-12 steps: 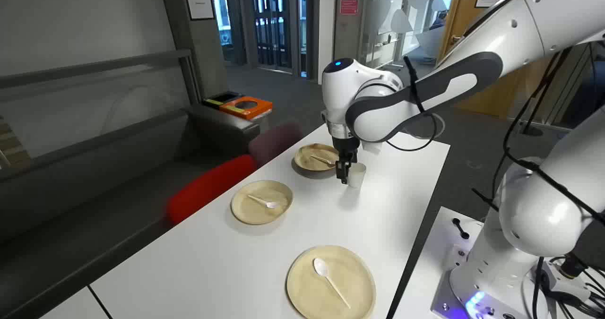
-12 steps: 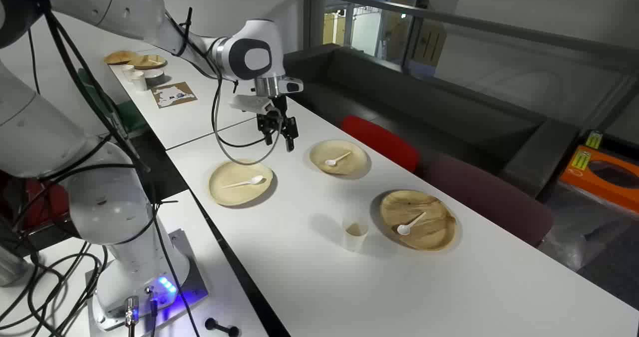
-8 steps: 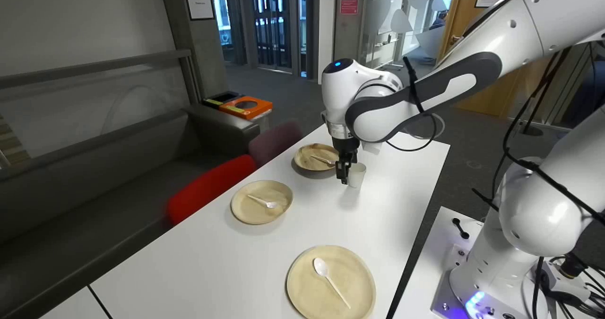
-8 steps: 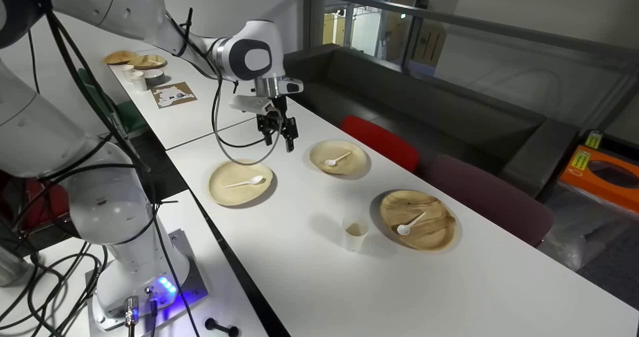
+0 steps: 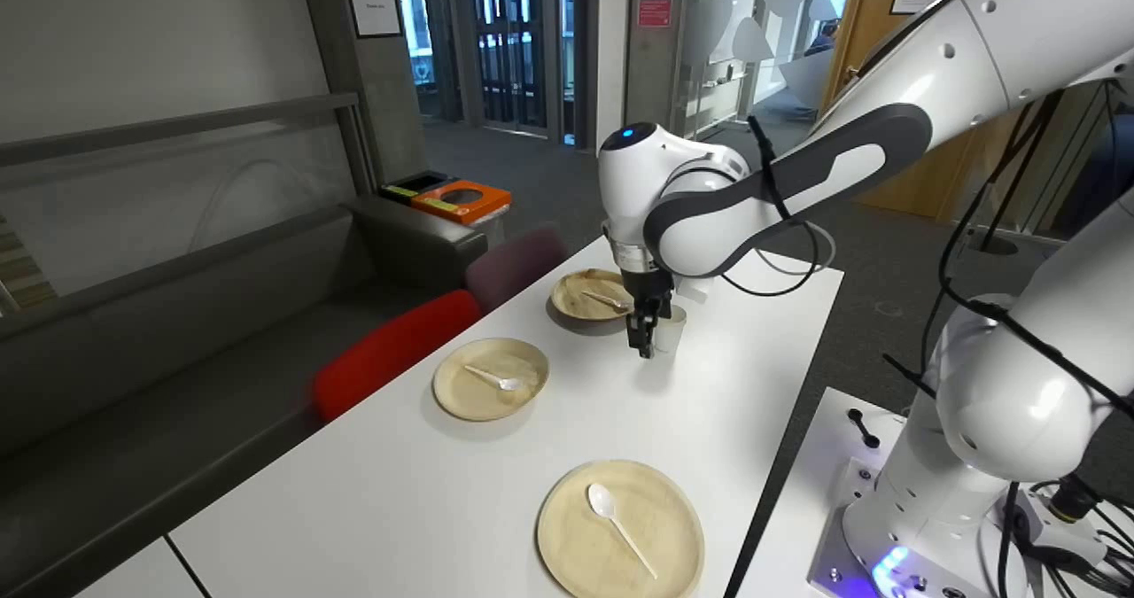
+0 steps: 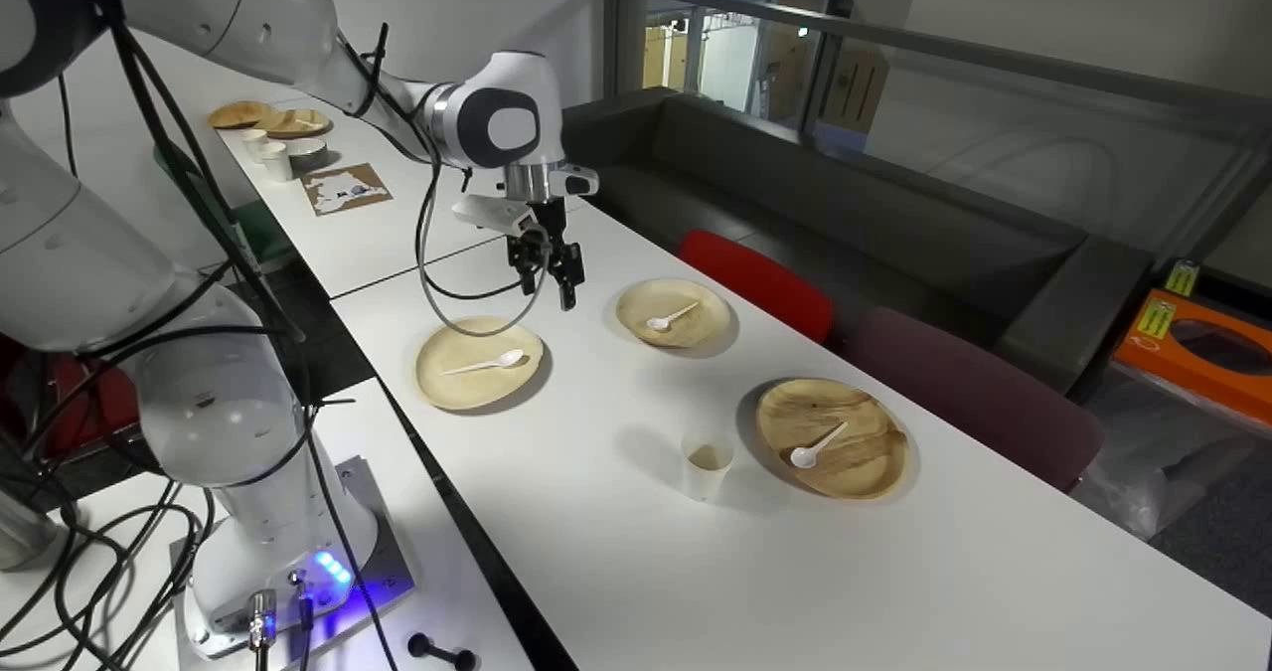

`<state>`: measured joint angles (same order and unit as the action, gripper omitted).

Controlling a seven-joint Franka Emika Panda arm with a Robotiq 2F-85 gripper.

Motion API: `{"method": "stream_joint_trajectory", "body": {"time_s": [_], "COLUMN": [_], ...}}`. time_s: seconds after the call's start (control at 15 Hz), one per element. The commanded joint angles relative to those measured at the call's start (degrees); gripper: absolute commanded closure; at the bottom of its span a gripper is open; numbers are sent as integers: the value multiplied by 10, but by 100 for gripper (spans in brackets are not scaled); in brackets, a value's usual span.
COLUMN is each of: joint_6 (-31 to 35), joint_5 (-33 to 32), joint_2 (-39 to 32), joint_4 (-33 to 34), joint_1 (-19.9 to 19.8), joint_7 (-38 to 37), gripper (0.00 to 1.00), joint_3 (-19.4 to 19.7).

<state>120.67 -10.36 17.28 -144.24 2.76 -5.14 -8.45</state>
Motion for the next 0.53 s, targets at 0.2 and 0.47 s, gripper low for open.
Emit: {"method": "stream_joint_trajectory", "body": {"time_s": [0.2, 0.47], "joint_6": [73, 151], "joint_5": [68, 141], "joint_2": [-32, -53], "joint_4": [-57, -84], "joint_1": [23, 44], "joint_7": [-132, -212], "gripper": [0, 0], "joint_3": [-11, -31]}}
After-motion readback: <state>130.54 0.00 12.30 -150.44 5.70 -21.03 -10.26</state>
